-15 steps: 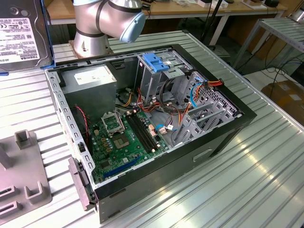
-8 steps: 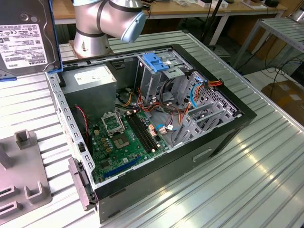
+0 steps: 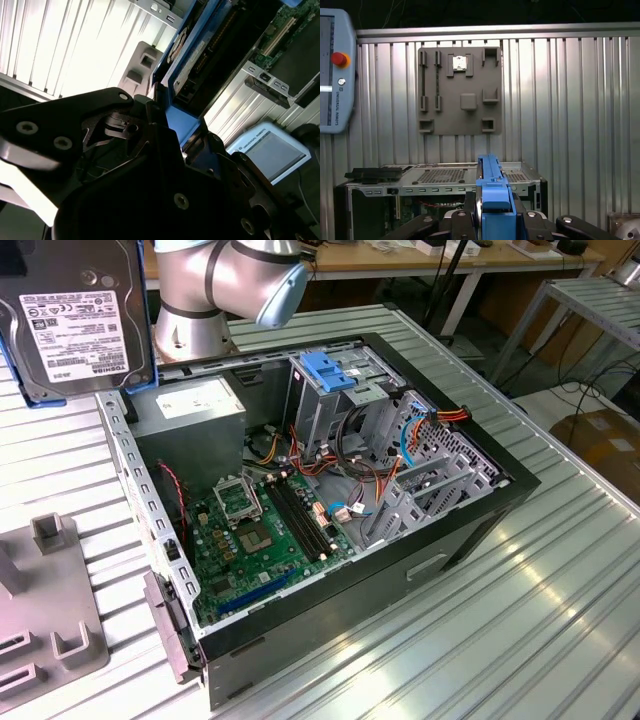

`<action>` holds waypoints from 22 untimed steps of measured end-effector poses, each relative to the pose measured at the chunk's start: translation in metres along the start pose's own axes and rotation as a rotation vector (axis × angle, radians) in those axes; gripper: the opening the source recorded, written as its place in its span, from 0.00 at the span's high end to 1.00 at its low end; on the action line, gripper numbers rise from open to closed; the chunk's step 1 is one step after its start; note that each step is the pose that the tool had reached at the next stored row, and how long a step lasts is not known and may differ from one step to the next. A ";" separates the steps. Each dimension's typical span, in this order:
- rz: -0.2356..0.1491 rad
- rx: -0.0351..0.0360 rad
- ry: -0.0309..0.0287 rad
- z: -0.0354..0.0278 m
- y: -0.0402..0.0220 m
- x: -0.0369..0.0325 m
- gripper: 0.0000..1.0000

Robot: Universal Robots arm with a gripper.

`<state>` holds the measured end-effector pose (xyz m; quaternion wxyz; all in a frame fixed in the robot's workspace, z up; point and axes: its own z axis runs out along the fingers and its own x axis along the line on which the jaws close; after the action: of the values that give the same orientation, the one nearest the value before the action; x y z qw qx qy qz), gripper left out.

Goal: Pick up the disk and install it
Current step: 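Pick up the disk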

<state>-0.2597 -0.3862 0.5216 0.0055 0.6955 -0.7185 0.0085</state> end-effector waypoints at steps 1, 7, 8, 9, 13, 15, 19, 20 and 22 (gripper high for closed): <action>0.000 0.0000 0.0001 0.0001 -0.0018 -0.0001 0.63; 0.000 -0.0001 0.0003 0.0011 -0.0123 -0.0003 0.63; 0.000 -0.0001 0.0003 0.0012 -0.0135 -0.0004 0.63; 0.000 -0.0001 0.0004 0.0013 -0.0150 -0.0004 0.63; 0.000 -0.0001 0.0005 0.0019 -0.0192 -0.0003 0.63; 0.000 0.0000 0.0003 0.0024 -0.0214 -0.0002 0.63; 0.000 -0.0001 0.0005 0.0031 -0.0287 -0.0003 0.63; 0.000 -0.0001 0.0006 0.0032 -0.0304 -0.0003 0.63; 0.000 0.0000 0.0006 0.0037 -0.0365 -0.0005 0.63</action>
<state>-0.2232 -0.3870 0.5180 0.0058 0.6955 -0.7185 0.0087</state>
